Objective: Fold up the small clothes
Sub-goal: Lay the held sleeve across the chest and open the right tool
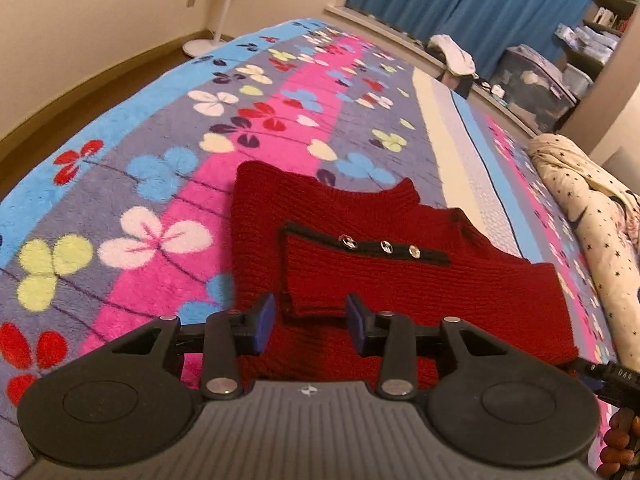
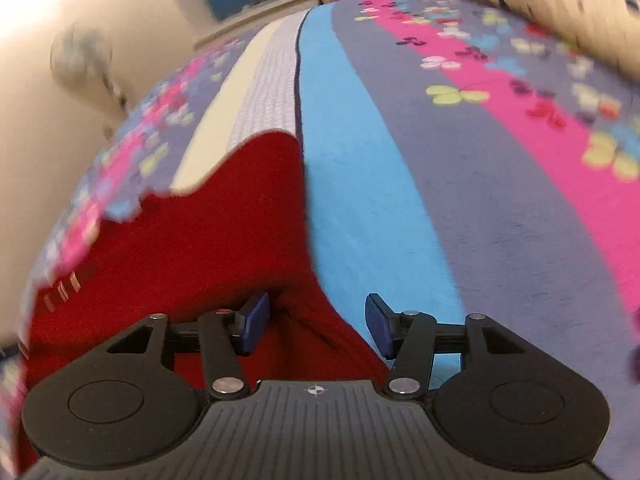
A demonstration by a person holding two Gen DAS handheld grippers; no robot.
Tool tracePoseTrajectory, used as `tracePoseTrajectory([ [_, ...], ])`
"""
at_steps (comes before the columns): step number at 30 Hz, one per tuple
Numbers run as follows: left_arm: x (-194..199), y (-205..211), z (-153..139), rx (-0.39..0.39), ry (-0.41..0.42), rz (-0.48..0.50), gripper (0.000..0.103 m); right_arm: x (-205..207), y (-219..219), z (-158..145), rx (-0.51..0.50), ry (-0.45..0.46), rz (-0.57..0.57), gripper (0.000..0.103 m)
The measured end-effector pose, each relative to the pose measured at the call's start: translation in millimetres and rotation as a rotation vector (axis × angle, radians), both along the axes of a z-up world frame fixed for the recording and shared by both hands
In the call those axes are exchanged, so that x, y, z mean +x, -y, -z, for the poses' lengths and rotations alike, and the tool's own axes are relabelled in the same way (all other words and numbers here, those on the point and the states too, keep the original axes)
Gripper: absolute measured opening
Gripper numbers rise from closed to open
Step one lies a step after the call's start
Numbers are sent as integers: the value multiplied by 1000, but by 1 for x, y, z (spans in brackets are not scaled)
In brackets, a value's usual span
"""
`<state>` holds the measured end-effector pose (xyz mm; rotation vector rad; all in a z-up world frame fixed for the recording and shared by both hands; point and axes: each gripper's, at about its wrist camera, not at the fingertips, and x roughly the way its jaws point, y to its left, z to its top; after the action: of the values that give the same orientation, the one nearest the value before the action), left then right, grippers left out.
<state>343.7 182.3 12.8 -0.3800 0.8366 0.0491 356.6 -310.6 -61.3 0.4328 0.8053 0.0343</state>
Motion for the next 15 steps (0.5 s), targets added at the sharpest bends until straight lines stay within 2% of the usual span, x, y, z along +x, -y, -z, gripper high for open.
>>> tracePoseTrajectory([
  [3,-4,-1,-6,11,30,-9,54,14,-4,7,-28,-7,-32,61],
  [6,-8,-3,-11,46,57,-19,55,31,-13,17,-82,-16,-95,60],
  [7,-11,-4,-13,62,63,-28,55,31,-19,15,-112,-9,-113,57],
  [8,-13,-4,-14,78,71,-27,55,30,-23,14,-138,4,-131,36],
  [9,-15,-3,-16,93,74,-12,55,25,-24,9,-125,20,-156,25],
  [11,-22,1,-19,124,64,28,55,18,-18,1,-93,44,-118,18],
  [13,-31,7,-22,155,39,72,55,12,-7,-3,-88,40,-51,18],
  [15,-43,11,-29,146,26,101,55,9,3,2,-32,-1,-57,19],
])
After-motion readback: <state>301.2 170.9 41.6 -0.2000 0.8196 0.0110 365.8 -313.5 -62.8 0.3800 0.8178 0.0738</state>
